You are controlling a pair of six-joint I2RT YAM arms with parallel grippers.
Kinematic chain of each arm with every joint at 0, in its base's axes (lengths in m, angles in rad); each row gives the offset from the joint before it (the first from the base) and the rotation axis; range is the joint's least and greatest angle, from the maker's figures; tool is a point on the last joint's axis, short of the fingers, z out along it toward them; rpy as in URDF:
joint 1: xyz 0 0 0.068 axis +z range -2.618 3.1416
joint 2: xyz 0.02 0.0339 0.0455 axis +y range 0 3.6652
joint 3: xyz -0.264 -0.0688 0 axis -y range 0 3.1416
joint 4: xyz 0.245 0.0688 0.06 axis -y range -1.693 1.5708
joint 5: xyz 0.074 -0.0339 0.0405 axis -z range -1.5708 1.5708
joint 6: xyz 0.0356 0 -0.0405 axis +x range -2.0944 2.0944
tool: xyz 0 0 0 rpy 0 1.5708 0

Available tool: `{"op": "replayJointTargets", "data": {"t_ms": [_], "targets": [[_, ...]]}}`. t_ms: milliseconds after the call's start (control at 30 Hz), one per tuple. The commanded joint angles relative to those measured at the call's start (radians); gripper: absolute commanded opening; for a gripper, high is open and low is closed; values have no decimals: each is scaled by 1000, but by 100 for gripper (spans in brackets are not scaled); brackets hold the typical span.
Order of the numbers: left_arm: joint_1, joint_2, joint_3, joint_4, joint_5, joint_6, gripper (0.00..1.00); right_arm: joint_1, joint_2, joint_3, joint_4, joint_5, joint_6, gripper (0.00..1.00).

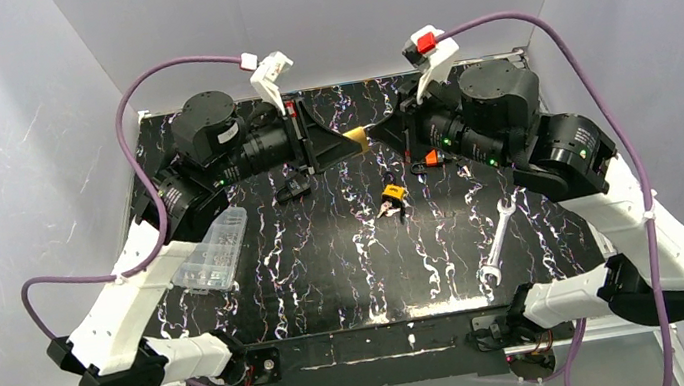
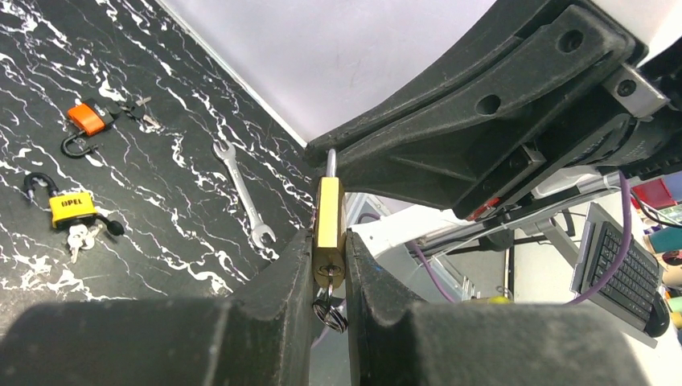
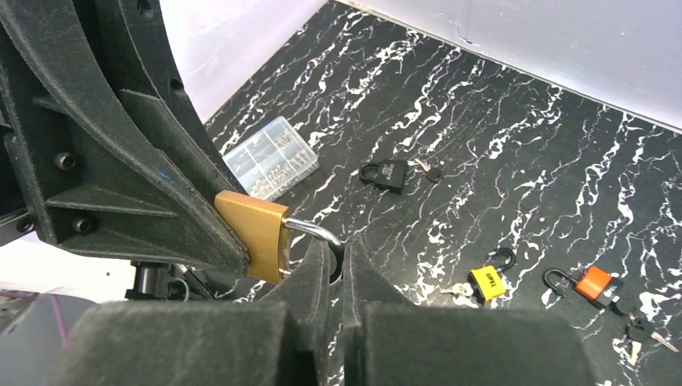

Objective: Lock with the key
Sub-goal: Lock the lock.

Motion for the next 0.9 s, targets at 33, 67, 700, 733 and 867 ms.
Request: {"op": "replayJointTargets", "data": {"t_ms": [33, 67, 700, 733, 867], "targets": [[-90, 58, 24, 71, 160, -21, 0, 73, 107, 14, 156, -210, 21, 1], [-89, 58, 25, 72, 167, -22, 0, 75, 107, 12, 161, -217, 22, 1], [-89, 65, 173, -274, 111, 264, 0, 78, 40, -68, 201, -376, -18, 1], [-89, 67, 179, -286, 98, 274, 0, 80, 43, -63, 198, -382, -18, 1], [-89, 75, 200, -285, 66, 278, 0, 111, 53, -63, 199, -383, -21, 1]]}}
